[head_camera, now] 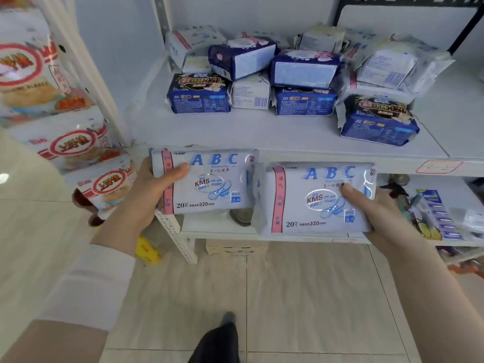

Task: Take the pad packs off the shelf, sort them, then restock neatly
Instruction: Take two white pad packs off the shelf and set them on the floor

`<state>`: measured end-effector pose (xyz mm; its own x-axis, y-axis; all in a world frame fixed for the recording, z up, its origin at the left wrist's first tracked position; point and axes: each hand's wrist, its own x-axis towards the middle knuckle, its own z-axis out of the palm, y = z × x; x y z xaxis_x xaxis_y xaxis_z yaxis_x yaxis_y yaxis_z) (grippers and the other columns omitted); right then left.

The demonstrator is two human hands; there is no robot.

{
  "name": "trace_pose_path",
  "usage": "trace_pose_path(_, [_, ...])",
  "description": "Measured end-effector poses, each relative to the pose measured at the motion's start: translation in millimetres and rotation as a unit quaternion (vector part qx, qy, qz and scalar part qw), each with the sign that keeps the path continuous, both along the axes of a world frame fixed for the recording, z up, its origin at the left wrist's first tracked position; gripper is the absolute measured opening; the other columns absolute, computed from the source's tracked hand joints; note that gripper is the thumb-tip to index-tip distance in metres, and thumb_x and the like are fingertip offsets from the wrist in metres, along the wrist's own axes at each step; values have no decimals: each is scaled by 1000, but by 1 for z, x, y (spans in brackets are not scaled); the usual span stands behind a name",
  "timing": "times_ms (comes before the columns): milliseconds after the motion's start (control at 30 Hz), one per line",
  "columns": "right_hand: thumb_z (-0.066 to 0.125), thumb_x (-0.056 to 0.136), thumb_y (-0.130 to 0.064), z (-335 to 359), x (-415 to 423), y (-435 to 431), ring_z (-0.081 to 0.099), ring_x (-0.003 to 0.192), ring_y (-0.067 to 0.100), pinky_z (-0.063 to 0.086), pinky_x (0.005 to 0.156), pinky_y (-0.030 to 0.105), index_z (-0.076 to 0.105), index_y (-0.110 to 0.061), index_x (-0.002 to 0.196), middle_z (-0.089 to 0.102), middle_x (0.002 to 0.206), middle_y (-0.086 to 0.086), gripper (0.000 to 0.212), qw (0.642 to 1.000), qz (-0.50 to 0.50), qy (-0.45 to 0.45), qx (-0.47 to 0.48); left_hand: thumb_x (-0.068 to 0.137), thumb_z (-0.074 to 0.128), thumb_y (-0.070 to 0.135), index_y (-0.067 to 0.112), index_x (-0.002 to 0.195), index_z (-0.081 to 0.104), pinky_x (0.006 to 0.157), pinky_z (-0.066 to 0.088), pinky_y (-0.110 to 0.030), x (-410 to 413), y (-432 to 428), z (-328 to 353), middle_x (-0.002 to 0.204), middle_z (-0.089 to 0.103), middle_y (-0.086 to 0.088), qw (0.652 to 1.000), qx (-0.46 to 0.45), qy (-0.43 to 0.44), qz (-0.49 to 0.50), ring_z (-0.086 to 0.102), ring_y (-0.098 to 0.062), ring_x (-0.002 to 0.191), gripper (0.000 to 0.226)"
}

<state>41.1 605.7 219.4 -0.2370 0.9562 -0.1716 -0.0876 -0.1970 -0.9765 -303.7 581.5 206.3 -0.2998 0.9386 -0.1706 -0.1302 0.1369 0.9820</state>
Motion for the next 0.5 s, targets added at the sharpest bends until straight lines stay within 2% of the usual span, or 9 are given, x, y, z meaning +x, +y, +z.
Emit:
trace_pose_path(67, [87,36,-55,-8,7,-23,69,92,24,56,66,28,65,-17,105,72,102,8,82,1000,19,11,-10,79,67,12,10,116,53,55,56,-23,18,-14,-16,96,71,1,1000,-6,8,24,70,-11,80,39])
trace_pose_path(100, [88,34,-56,-13,11,-35,70,89,22,56,65,28,68,-20,99,73,99,6,77,999,32,16,-16,77,68,12,7,119,51,55,55,-22,25,-21,-24,101,70,-2,999,-13,9,28,69,-14,82,46])
trace_pose_path(167, [88,31,-56,-22,16,-58,71,85,20,56,63,27,72,-22,93,74,94,4,72,998,53,23,-32,68,79,15,3,126,43,65,58,-28,38,-34,-41,114,64,-9,999,-29,-1,22,66,-22,94,70])
trace_pose_path(200, [88,30,-56,-26,18,-69,71,84,21,56,62,27,70,-20,95,74,94,5,76,997,60,23,-40,63,82,18,3,127,42,74,57,-34,42,-41,-48,117,63,-11,999,-37,-7,19,65,-24,98,77])
trace_pose_path(267, [89,27,-56,-36,19,-89,71,82,22,56,61,27,64,-16,101,74,93,6,88,996,61,18,-58,60,83,21,7,126,41,83,54,-40,50,-56,-59,118,62,-10,998,-55,-10,19,65,-23,100,80])
trace_pose_path(400, [91,23,-53,-50,14,-123,71,81,20,56,61,25,66,-14,97,74,91,6,87,989,88,36,-112,62,81,22,20,118,44,80,56,-34,61,-82,-71,113,64,-4,998,-58,-23,-4,67,-15,95,67])
trace_pose_path(500, [91,24,-52,-59,7,-144,71,81,20,55,61,25,67,-13,95,74,91,6,84,986,97,48,-129,57,85,23,15,127,40,77,57,-35,62,-96,-78,116,63,-5,997,-64,-35,-12,68,-15,95,83])
